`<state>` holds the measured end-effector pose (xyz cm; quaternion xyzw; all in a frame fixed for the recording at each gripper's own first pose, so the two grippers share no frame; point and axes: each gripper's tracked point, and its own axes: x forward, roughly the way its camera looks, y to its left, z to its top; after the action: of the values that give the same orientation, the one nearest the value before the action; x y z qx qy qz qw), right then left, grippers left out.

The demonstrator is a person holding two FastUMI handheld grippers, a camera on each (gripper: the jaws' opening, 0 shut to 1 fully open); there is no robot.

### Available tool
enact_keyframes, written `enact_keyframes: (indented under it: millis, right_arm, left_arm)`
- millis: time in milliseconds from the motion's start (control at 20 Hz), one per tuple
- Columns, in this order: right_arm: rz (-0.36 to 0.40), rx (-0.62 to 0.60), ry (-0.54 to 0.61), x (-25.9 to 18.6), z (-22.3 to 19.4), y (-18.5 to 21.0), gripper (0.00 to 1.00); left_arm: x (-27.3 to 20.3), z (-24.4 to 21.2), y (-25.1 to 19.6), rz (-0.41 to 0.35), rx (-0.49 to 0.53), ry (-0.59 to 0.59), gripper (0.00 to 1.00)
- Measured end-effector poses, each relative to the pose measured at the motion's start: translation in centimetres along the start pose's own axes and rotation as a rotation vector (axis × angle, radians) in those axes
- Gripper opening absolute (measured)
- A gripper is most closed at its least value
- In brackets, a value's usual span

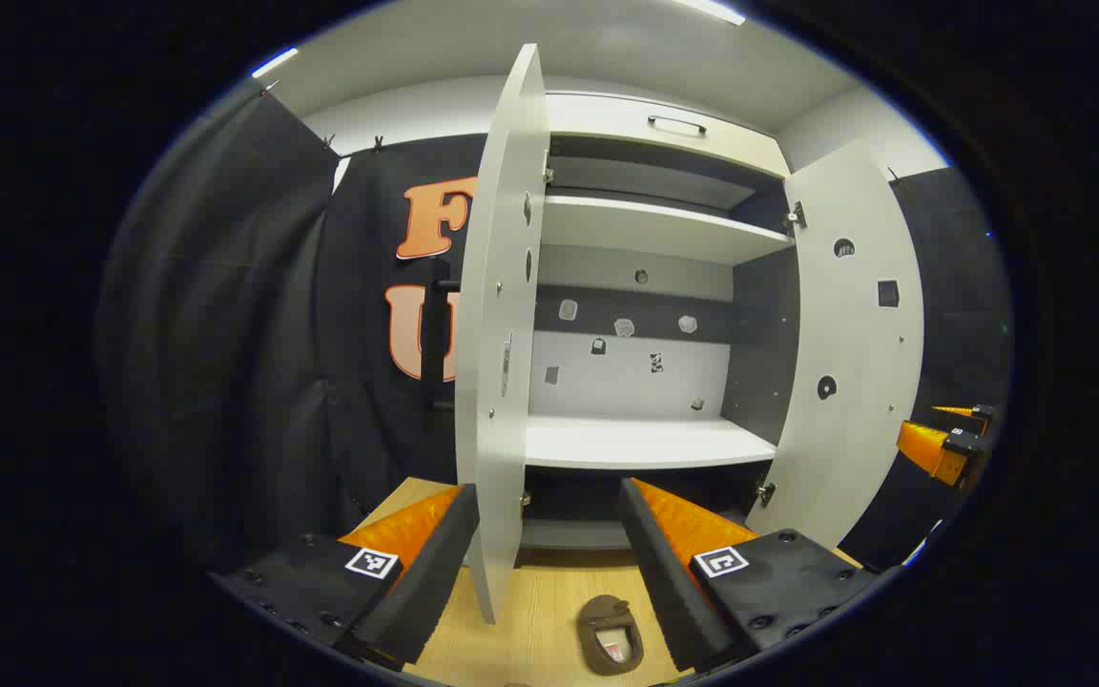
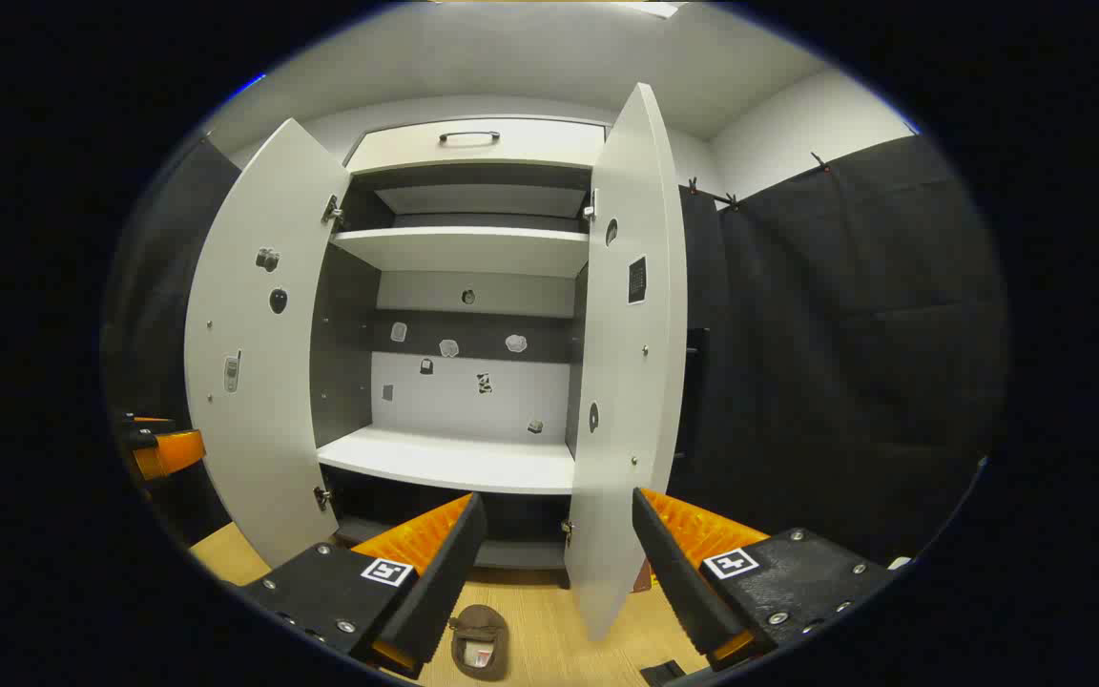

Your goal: Grab one shoe with the right hand and put it into the shoe cabinet, grab the other shoe with the left hand and put it into the shoe cabinet; then close the right door with the right hand and the left door with the left hand.

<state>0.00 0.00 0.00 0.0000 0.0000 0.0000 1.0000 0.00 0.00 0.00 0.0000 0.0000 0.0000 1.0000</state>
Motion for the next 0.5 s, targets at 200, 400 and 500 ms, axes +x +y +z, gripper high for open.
enact_keyframes:
  millis: [200,400,500]
  right_arm:
    - [0.0,-0.003,-0.014,0.2,0.6,0.1,0.95]
    - [0.015,-0.006,-0.013,0.4,0.3,1.2,0.95]
    - [0.021,-0.001,-0.015,0.5,0.3,1.5,0.95]
  left_arm:
    - [-0.4,1.4,0.2,0.001,-0.01,-0.042,0.96]
    - [-0.1,2.1,0.3,0.003,-0.012,-0.052,0.96]
    - [-0.1,2.4,0.2,0.0,0.006,-0.063,0.96]
